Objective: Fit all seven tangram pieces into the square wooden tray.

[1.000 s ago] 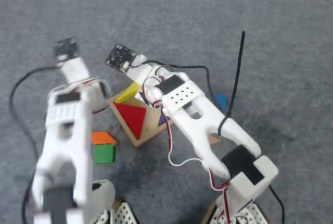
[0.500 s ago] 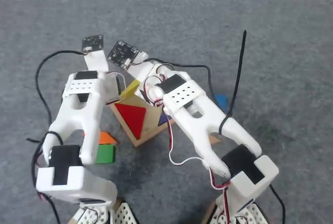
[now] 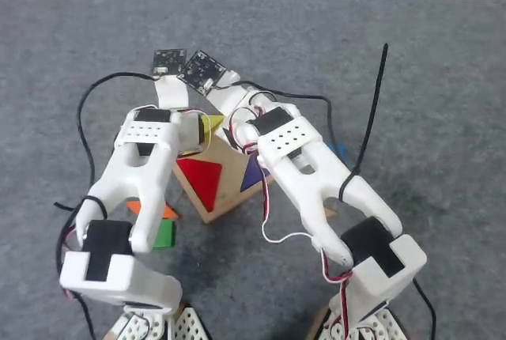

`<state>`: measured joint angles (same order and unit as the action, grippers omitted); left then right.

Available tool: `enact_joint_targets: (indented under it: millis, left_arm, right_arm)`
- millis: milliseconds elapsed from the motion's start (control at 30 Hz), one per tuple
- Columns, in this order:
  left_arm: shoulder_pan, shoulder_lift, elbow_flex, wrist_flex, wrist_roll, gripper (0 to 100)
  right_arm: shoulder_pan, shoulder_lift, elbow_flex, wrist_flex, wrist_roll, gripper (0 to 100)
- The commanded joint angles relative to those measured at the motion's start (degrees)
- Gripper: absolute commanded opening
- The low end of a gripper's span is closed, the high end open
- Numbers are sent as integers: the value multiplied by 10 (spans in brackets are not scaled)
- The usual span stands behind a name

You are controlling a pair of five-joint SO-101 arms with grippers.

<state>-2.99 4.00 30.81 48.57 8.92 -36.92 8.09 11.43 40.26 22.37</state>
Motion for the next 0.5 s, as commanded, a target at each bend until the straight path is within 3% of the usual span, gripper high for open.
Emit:
enact_joint_targets:
  millis: [0,367,467]
  left_arm:
    - [13,-12,-6,4,-26,58]
    - [33,-14,-4,11,-33,58]
    - [7,-20,-15,31,-38,33]
  right_arm:
    - [4,-63,-4,-16,-5,8]
    - [13,-131,59,-53,0,8]
    - [13,-125,59,-33,63,9]
